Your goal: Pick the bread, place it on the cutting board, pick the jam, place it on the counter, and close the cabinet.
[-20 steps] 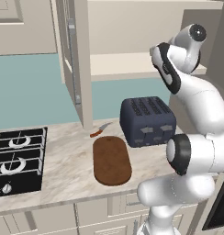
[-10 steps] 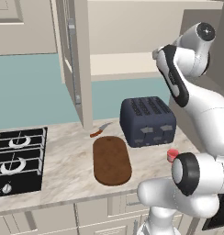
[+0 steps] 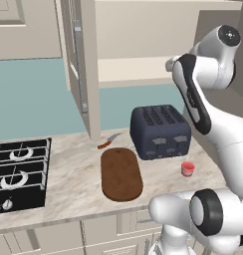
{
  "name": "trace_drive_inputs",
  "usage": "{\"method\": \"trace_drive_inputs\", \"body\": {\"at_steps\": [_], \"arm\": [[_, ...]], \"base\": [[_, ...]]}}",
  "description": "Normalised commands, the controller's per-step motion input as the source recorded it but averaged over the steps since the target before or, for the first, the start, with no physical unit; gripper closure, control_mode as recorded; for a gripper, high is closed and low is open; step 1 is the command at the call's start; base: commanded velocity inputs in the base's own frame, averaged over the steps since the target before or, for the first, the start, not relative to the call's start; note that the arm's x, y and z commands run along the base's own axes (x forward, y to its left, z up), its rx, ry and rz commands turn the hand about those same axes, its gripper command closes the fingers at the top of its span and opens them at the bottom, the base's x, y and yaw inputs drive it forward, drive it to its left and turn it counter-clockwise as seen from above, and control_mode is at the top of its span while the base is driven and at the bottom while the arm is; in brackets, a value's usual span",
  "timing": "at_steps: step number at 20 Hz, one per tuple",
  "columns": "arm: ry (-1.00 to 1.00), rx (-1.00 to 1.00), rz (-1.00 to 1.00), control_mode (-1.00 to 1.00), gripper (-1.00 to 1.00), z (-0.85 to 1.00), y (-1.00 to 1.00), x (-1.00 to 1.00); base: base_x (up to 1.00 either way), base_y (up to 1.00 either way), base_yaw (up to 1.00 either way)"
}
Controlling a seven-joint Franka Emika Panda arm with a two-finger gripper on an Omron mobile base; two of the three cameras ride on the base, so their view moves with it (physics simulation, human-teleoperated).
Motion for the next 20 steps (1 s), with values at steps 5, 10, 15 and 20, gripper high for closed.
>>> {"method": "trace_drive_inputs", "body": {"at_steps": [5,10,15,20], "arm": [[0.09,0.0,0.0,-1.0,1.0,0.0,0.25,-0.53],[0.11,0.0,0.0,-1.0,1.0,0.0,0.23,-0.49],[0.04,0.0,0.0,-1.0,1.0,0.0,0.17,-0.4],[0.0,0.01,0.01,-1.0,1.0,0.0,0.03,-0.29]], "base": [[0.0,0.0,0.0],[0.0,0.0,0.0],[0.0,0.0,0.0],[0.0,0.0,0.0]]}}
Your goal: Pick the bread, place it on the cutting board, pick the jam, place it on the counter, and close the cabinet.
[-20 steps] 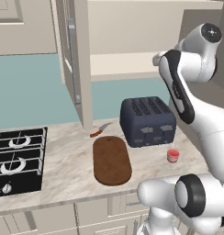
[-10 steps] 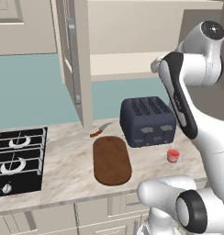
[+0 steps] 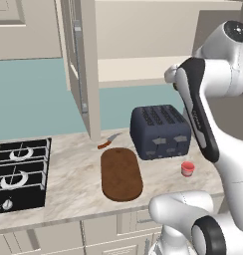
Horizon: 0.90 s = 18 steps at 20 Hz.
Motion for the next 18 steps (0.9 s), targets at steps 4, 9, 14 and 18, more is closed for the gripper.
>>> {"method": "trace_drive_inputs", "body": {"at_steps": [4,9,14,18], "arm": [[0.0,0.03,0.05,-1.0,1.0,-0.01,0.12,-0.13],[0.0,0.02,0.07,-1.0,1.0,-0.05,0.22,-0.03],[0.03,0.02,0.06,-1.0,1.0,-0.03,0.27,-0.02],[0.05,0.0,0.02,-1.0,1.0,-0.07,0.3,-0.05]], "base": [[0.0,0.0,0.0],[0.0,0.0,0.0],[0.0,0.0,0.0],[0.0,0.0,0.0]]}}
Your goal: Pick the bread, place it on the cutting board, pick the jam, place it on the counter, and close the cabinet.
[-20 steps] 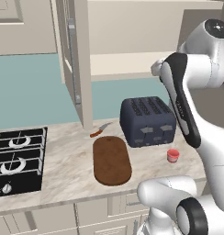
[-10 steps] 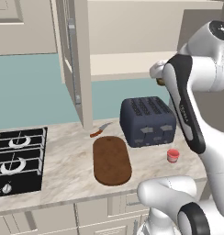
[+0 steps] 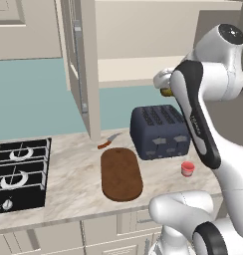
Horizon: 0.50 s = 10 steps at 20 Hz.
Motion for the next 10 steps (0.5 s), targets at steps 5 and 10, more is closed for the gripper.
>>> {"method": "trace_drive_inputs", "body": {"at_steps": [5,10], "arm": [[0.1,0.0,0.0,-1.0,1.0,-0.03,0.28,-0.05],[0.1,0.01,0.0,-1.0,1.0,-0.02,0.14,-0.01]], "base": [[0.0,0.0,0.0],[0.0,0.0,0.0]]}}
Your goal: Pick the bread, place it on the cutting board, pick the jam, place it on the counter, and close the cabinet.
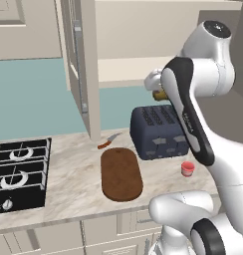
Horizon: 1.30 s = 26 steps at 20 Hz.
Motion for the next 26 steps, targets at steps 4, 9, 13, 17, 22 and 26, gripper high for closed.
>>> {"method": "trace_drive_inputs", "body": {"at_steps": [4,9,13,17,22,26], "arm": [[0.06,0.04,0.0,-1.0,1.0,-0.07,0.07,0.0],[0.03,0.03,0.0,-1.0,1.0,-0.25,0.07,0.0],[0.0,0.01,0.0,-1.0,1.0,-0.36,0.08,0.0],[0.0,0.0,0.0,-1.0,1.0,-0.42,0.07,0.0],[0.0,0.0,0.0,-1.0,1.0,-0.44,0.08,0.0],[0.0,0.0,0.0,-1.0,1.0,-0.46,0.11,0.0]], "base": [[0.0,0.0,0.0],[0.0,0.0,0.0],[0.0,0.0,0.0],[0.0,0.0,0.0],[0.0,0.0,0.0],[0.0,0.0,0.0]]}}
